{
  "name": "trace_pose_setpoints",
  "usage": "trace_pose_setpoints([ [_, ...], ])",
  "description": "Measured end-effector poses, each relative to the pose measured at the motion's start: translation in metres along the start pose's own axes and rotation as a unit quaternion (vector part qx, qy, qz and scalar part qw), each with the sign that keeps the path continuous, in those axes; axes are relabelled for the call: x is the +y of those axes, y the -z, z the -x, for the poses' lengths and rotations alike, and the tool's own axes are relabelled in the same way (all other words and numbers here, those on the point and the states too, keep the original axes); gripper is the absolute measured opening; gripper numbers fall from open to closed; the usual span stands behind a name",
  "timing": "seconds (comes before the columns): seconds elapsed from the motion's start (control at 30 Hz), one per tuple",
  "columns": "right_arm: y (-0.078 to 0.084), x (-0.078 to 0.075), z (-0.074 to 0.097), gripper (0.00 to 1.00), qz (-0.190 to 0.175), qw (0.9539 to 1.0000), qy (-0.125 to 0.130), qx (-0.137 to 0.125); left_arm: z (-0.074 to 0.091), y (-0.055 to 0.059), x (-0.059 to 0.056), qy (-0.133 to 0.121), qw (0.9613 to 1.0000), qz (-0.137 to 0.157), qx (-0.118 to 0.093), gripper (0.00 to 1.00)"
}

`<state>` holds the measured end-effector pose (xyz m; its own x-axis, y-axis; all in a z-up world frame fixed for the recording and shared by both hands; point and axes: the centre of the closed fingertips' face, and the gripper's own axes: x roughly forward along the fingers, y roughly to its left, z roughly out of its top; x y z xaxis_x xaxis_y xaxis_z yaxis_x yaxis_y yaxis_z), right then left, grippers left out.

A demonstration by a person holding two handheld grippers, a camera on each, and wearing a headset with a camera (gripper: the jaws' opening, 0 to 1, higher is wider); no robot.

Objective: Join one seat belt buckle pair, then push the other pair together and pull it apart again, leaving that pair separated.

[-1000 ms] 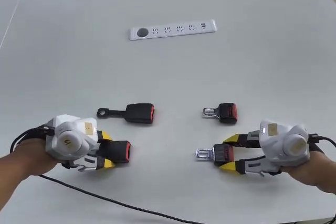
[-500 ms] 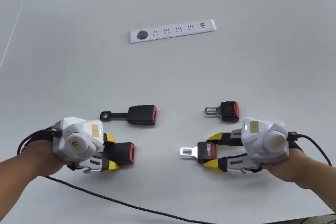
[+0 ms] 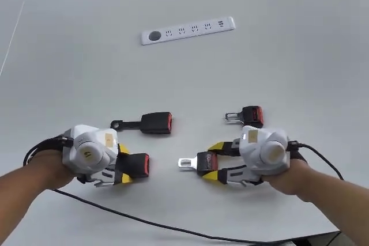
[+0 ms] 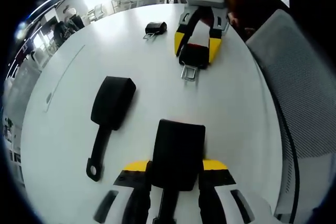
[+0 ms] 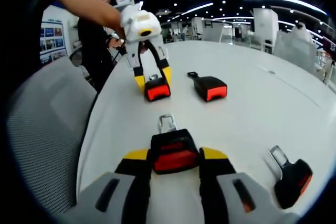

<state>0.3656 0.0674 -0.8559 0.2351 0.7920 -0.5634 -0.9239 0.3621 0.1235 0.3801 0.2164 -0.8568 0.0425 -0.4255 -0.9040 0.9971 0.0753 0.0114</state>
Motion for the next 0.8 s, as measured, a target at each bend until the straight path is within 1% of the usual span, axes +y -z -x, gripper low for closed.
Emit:
trace_pose_setpoints([
  [0.07, -0.005, 0.003, -0.004, 0.35, 0.003, 1.0000, 0.000, -0.007, 0.000, 0.000, 0.000, 0.000, 1.0000, 0.003, 0.001, 0.36],
  [0.2, -0.012, 0.005, -0.014, 0.35, 0.005, 0.9999, 0.002, -0.011, 0.000, 0.000, 0.000, 0.001, 1.0000, -0.001, 0.001, 0.36],
  [0.3, -0.016, 0.007, -0.020, 0.35, 0.003, 0.9999, -0.002, -0.010, -0.001, 0.000, 0.000, 0.001, 1.0000, -0.002, 0.001, 0.36],
  [0.33, -0.018, 0.008, -0.022, 0.35, 0.004, 0.9999, -0.004, -0.012, 0.000, 0.000, 0.000, 0.001, 1.0000, 0.001, 0.000, 0.36],
  [0.37, -0.020, 0.008, -0.024, 0.35, 0.008, 0.9999, -0.005, -0.014, 0.000, 0.000, 0.000, -0.001, 1.0000, 0.007, -0.006, 0.36],
  [0.4, -0.021, 0.008, -0.025, 0.35, 0.008, 0.9998, -0.005, -0.015, 0.000, 0.001, 0.000, -0.002, 0.9999, 0.007, -0.009, 0.36],
  [0.53, -0.026, 0.009, -0.035, 0.35, 0.008, 0.9998, -0.006, -0.018, -0.001, -0.002, -0.001, 0.000, 1.0000, 0.001, -0.004, 0.36],
  [0.8, -0.034, 0.014, -0.047, 0.35, 0.013, 0.9995, -0.014, -0.025, 0.000, -0.003, -0.001, 0.003, 1.0000, -0.004, -0.002, 0.36],
])
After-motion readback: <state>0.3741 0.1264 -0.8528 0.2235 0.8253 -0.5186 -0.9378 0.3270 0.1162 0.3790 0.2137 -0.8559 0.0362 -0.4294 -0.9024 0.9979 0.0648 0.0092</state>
